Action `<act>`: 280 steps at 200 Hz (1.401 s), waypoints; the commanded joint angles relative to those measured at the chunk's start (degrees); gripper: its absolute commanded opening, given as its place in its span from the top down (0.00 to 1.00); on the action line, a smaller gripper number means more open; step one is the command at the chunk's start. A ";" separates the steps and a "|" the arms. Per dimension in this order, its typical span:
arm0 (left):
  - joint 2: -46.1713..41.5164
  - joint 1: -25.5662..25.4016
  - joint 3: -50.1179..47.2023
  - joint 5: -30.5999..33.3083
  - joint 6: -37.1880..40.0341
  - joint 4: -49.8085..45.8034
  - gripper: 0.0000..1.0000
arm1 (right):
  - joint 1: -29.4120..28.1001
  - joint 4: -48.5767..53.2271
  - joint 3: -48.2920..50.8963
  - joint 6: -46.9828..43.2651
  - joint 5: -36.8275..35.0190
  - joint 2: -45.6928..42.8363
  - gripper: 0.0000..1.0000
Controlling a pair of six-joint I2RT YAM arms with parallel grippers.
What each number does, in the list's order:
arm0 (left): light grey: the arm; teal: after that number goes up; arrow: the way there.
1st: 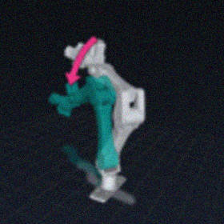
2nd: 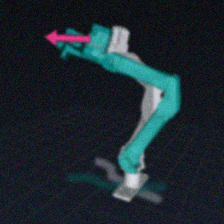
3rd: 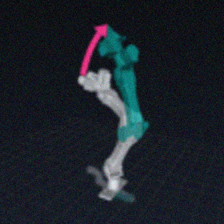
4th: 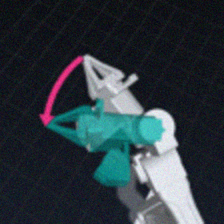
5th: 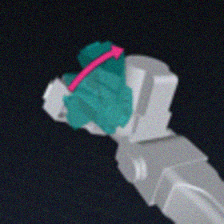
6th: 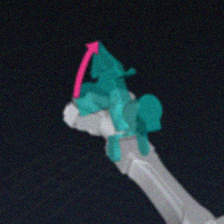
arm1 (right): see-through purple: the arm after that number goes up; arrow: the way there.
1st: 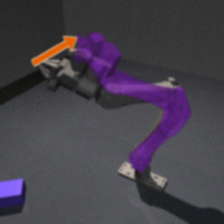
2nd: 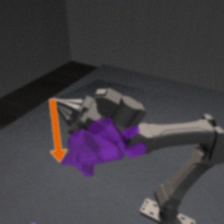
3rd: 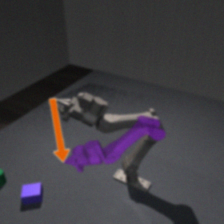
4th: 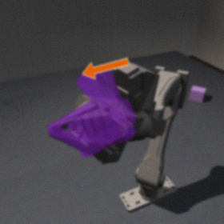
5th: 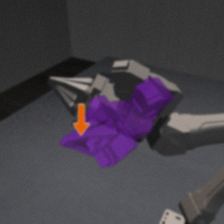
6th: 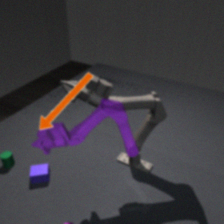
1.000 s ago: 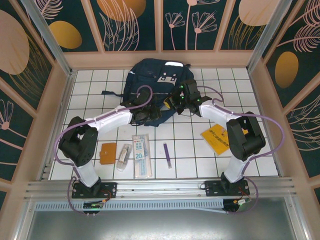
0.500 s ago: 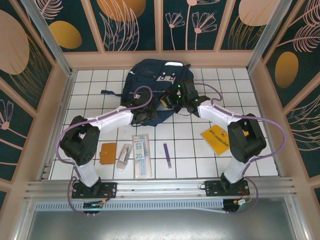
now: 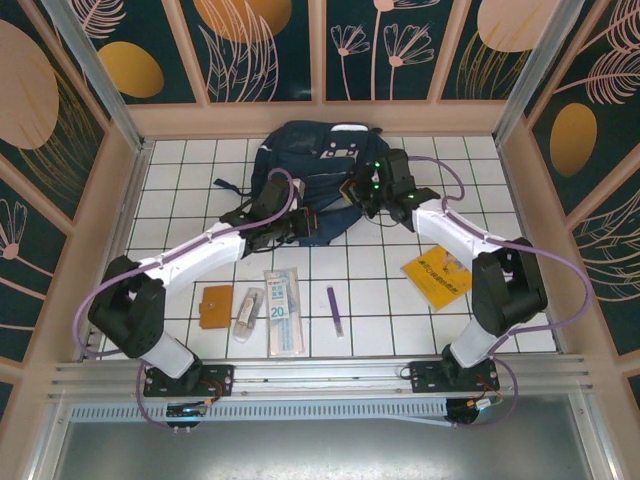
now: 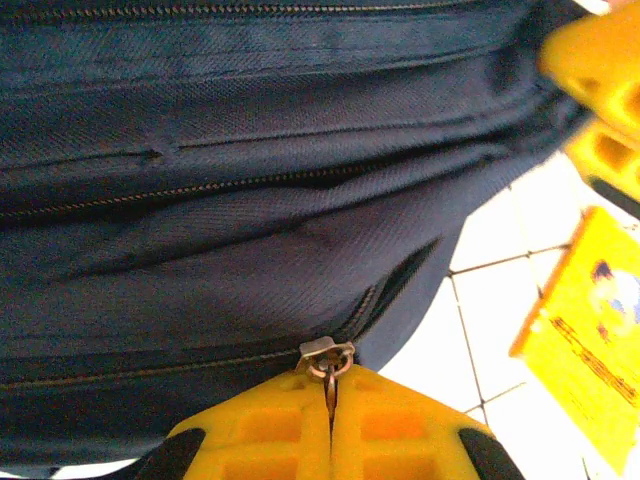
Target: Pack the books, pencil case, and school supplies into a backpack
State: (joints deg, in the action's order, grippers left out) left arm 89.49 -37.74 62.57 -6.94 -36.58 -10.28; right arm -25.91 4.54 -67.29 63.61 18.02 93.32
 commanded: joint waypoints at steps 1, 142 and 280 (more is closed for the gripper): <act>-3.67 0.38 -3.22 -10.35 5.35 6.17 1.00 | 2.26 -0.72 0.93 -5.65 -3.69 -1.96 1.00; -3.49 2.74 -7.19 -11.63 20.52 3.93 1.00 | 8.12 -3.68 4.88 -33.94 11.78 -2.58 0.63; -4.22 2.67 -3.24 -20.64 28.90 9.60 1.00 | -3.85 11.08 2.53 -118.42 15.72 4.40 0.39</act>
State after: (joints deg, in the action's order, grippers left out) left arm 86.83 -35.14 56.99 -23.57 -11.03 -4.43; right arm -27.79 8.47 -62.02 -42.41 36.64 94.70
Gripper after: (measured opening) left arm 0.047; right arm 0.639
